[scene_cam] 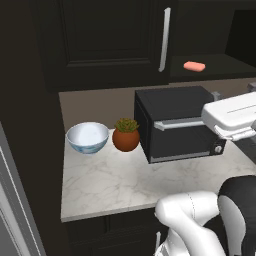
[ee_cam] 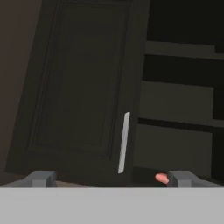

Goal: Pick the bar soap and bar soap from the cabinet and place them on the counter.

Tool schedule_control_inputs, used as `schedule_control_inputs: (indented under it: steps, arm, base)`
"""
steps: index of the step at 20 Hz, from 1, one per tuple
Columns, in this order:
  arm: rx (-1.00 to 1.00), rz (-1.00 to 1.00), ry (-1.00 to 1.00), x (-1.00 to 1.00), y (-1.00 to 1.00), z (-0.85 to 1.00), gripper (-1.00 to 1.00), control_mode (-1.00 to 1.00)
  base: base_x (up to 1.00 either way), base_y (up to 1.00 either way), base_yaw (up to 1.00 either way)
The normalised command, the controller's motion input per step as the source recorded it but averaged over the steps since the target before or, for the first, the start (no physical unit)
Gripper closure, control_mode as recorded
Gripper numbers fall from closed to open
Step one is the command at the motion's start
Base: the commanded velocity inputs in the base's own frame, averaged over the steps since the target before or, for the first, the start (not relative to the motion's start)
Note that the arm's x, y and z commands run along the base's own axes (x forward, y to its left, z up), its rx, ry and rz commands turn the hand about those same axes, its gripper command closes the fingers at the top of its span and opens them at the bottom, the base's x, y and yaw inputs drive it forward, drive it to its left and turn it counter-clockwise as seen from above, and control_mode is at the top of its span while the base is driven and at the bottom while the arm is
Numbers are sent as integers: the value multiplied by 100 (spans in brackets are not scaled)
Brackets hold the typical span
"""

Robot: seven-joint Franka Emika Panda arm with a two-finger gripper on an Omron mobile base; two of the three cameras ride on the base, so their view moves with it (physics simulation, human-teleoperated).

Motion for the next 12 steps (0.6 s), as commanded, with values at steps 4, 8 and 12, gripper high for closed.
schedule_control_inputs:
  steps: [4, 8, 12]
  arm:
    - [5, 0, -4, 27, -5, 0, -100, -100]
    - [4, -2, -4, 29, 0, 0, -100, -100]
    - [3, -6, -4, 25, 0, 0, -100, -100]
  base:
    - [0, 0, 0]
    - [0, 0, 0]
    - [0, 0, 0]
